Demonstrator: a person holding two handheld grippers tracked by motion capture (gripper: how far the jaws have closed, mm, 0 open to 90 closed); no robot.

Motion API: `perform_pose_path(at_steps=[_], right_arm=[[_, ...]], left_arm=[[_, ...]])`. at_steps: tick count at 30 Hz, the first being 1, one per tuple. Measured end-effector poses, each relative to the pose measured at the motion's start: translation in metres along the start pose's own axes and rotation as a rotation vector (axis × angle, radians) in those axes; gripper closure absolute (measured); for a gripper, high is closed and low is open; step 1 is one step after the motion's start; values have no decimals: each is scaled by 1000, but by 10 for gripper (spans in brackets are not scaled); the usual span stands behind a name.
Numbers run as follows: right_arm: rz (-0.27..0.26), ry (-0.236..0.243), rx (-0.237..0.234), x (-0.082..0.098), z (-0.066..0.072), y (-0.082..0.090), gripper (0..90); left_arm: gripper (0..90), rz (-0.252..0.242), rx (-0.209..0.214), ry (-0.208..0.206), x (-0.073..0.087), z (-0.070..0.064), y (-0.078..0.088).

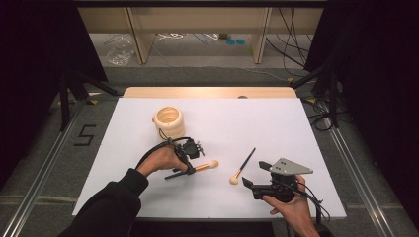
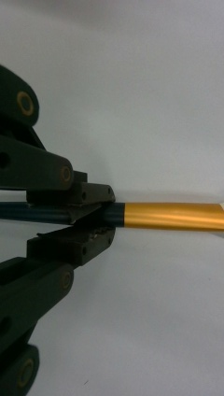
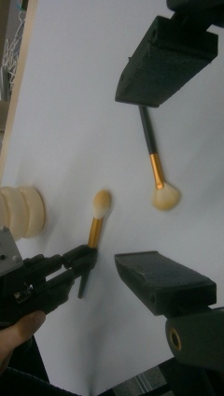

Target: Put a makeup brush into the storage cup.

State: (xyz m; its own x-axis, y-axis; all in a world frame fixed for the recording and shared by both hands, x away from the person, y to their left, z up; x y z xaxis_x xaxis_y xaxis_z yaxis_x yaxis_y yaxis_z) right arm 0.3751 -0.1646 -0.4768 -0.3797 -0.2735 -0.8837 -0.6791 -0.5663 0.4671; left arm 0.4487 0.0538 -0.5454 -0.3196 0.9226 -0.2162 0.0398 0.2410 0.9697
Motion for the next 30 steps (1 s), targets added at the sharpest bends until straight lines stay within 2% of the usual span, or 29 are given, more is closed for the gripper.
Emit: perform_pose_path(at_steps=[2, 3, 5, 8, 10, 11, 12, 14, 15, 16, 18, 20, 21, 22, 23, 24, 25, 26, 27, 30], right_arm=[[6, -16, -11, 0, 2, 0, 195], [15, 2, 3, 1, 0, 1, 195], [5, -8, 1, 0, 1, 1, 195], [1, 2, -2, 0, 1, 0, 196], [12, 1, 0, 1, 0, 1, 196], [-2, 1, 1, 0, 0, 0, 196], [14, -12, 3, 0, 0, 2, 196], [6, 1, 10, 0, -2, 2, 197], [15, -12, 4, 1, -1, 2, 197], [15, -12, 4, 1, -1, 2, 197], [2, -1, 8, -1, -2, 2, 197], [17, 4, 15, 1, -2, 3, 197], [17, 2, 16, 1, -3, 3, 197], [1, -3, 8, -1, -2, 2, 197], [2, -1, 10, -1, -2, 2, 197], [2, -1, 10, -1, -2, 2, 197], [-14, -3, 6, -1, -1, 0, 197], [17, 3, 17, 1, -3, 3, 197], [-11, -3, 8, -1, -2, 1, 197], [1, -2, 9, -1, -2, 2, 196]], left_arm=[[784, -2, -1, -8, 0, 0, 0], [784, 0, 0, -10, 0, 0, 0], [785, 8, 1, -12, 0, 0, 0], [786, 19, -11, -30, -1, 0, 0], [787, 9, -13, -26, -2, -1, 0], [787, 0, -17, -27, -2, 0, 1], [787, -10, -12, -29, -3, -1, 3], [787, -43, -3, -26, -6, -1, 7], [787, -63, 0, -19, -6, 0, 10], [787, -63, 0, -19, -6, 0, 10], [787, -76, -14, -11, -5, 3, 12], [787, -92, -21, -5, -4, 6, 15], [787, -117, -31, 8, -4, 8, 17], [787, -121, -33, 6, -4, 8, 18], [787, -165, -30, 35, -6, 7, 19], [787, -152, -36, 11, -4, 9, 22], [787, -198, -39, 48, -7, 8, 23], [787, -209, -44, 49, -7, 9, 25], [787, -228, -38, 60, -7, 9, 28], [787, -283, -60, 67, -7, 13, 38]])
Point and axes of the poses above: each handheld gripper's, and its own axes: y roughly backward along the jaws, x roughly out of its underside, z roughly to its left, the point moved 9 cm from there along -y, roughly forward along the jaws, and after that the axes turned 5 degrees about x, right-handed, at the moved point
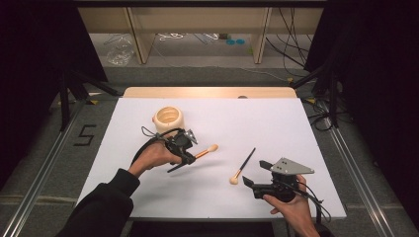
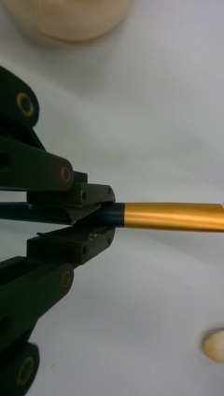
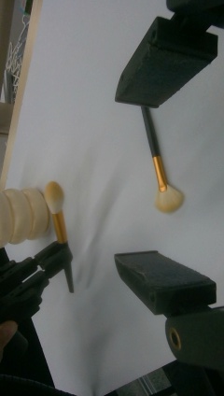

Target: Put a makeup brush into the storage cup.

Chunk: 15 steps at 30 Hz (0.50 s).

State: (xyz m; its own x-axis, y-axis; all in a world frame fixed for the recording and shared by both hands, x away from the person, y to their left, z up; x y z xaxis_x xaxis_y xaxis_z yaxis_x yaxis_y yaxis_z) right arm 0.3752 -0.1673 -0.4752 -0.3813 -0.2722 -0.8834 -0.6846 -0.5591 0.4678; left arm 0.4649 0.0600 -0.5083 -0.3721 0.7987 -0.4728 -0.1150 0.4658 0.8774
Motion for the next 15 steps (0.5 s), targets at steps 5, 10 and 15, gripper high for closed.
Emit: perform_pose_path(at_steps=[5, 10, 15], right_arm=[[4, -10, -3, 0, 1, 1, 195], [4, -11, -3, 0, 0, 1, 195], [-6, 0, 5, -1, -1, 1, 194]], left_arm=[[787, -133, -43, 27, -8, 6, 15], [787, -223, -72, 20, -14, 12, 31], [787, -346, -92, 110, -19, 19, 46]])
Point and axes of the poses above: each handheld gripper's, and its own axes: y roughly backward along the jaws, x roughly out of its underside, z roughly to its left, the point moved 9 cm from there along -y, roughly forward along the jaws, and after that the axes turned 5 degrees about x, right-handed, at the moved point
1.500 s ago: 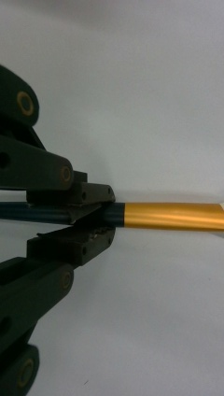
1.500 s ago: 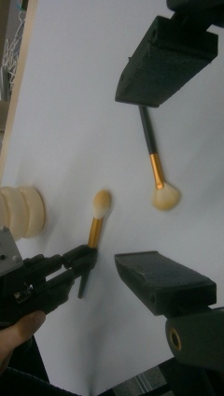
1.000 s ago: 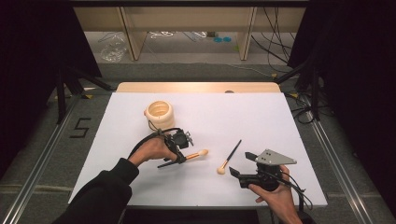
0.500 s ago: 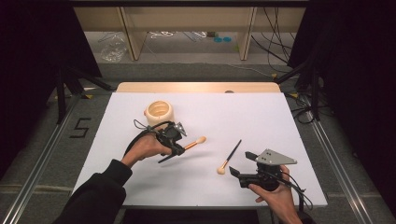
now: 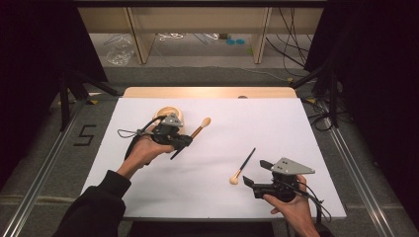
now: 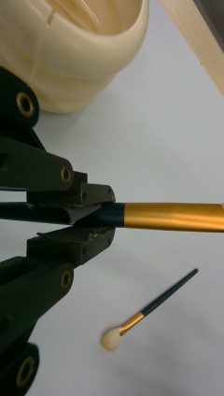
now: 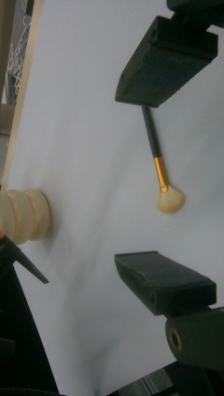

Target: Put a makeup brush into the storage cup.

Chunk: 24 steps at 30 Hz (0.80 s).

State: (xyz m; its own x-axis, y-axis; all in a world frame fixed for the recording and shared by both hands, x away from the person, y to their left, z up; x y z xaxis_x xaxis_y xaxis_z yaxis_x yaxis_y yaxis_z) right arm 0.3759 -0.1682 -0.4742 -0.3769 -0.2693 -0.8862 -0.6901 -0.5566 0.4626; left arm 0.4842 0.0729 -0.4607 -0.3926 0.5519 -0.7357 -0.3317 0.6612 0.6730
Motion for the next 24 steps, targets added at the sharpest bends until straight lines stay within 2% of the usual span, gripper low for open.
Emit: perform_pose_path(at_steps=[2, 3, 4, 5, 7, 9, 14, 15, 16, 18, 23, 24], right_arm=[[8, -12, -12, 1, 2, 0, 194], [-4, -20, -19, 0, 3, -1, 194], [10, -12, -5, 1, 1, 0, 194], [10, -12, -5, 1, 1, 0, 194], [9, -12, -8, 1, 2, 0, 194], [4, -14, -6, 1, 2, 0, 194], [5, -5, -4, 1, 1, 0, 195], [-5, -22, -18, 0, 3, -2, 194], [10, -12, -5, 1, 1, 0, 195], [-5, -21, -17, 0, 3, -2, 194], [12, -15, -5, 1, 1, 0, 194], [-7, -16, -12, 0, 2, -2, 195]], left_arm=[[787, -30, -2, 21, -2, 4, 6], [787, -38, -14, 25, -3, 6, 8], [787, -58, -27, 39, -5, 10, 13], [787, -58, -27, 39, -5, 10, 13], [787, -95, -22, 51, -7, 14, 17], [787, -117, -38, 50, -9, 18, 21], [787, -194, -53, 90, -16, 27, 29], [787, -203, -57, 96, -17, 29, 31], [787, -216, -60, 102, -18, 32, 34], [787, -236, -69, 115, -20, 37, 38], [787, -278, -87, 146, -22, 46, 48], [787, -282, -93, 150, -22, 48, 49]])
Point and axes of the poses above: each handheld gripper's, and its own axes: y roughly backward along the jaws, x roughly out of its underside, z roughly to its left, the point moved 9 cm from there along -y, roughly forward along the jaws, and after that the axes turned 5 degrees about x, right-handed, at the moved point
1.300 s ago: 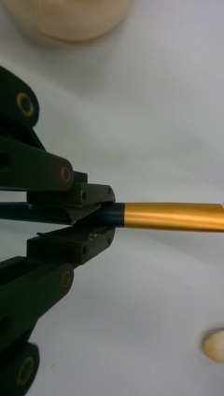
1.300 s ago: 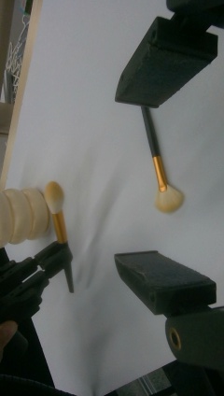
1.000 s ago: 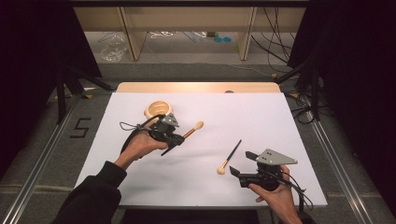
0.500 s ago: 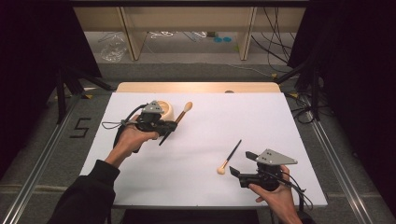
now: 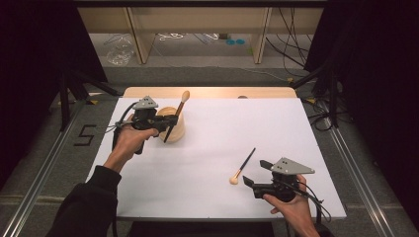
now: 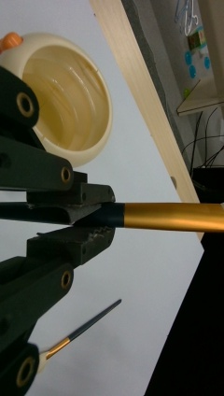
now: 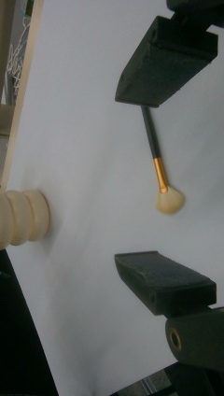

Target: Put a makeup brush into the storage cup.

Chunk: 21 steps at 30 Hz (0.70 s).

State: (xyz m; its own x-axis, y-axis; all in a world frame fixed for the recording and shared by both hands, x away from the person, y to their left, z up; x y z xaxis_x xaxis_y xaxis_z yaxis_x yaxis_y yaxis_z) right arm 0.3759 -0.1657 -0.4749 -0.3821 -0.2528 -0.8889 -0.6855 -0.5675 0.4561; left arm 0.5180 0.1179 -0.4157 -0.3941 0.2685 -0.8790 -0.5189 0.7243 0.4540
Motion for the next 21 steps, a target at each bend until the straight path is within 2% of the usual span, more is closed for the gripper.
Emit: perform_pose_path(at_steps=[1, 3, 8, 10, 14, 17, 18, 21], right_arm=[[-4, 12, 10, 0, -1, 0, 194], [2, -7, -4, 0, 1, 0, 195], [14, -1, 7, 1, -1, 1, 195], [5, -7, -3, 0, 0, 0, 194], [9, 10, 15, 0, -3, 1, 194], [10, 5, 10, 1, -2, 1, 194], [6, -10, -2, 0, 0, 0, 194], [19, 0, 8, 1, -1, 1, 194]], left_arm=[[787, -11, -6, 8, -1, 2, 0], [787, -26, -16, 16, -2, 6, 2], [787, -70, -43, 26, -7, 15, 6], [787, -88, -52, 43, -9, 17, 8], [787, -108, -66, 77, -10, 25, 10], [787, -121, -75, 86, -11, 29, 11], [787, -125, -77, 87, -12, 31, 11], [787, -135, -84, 98, -14, 33, 10]])
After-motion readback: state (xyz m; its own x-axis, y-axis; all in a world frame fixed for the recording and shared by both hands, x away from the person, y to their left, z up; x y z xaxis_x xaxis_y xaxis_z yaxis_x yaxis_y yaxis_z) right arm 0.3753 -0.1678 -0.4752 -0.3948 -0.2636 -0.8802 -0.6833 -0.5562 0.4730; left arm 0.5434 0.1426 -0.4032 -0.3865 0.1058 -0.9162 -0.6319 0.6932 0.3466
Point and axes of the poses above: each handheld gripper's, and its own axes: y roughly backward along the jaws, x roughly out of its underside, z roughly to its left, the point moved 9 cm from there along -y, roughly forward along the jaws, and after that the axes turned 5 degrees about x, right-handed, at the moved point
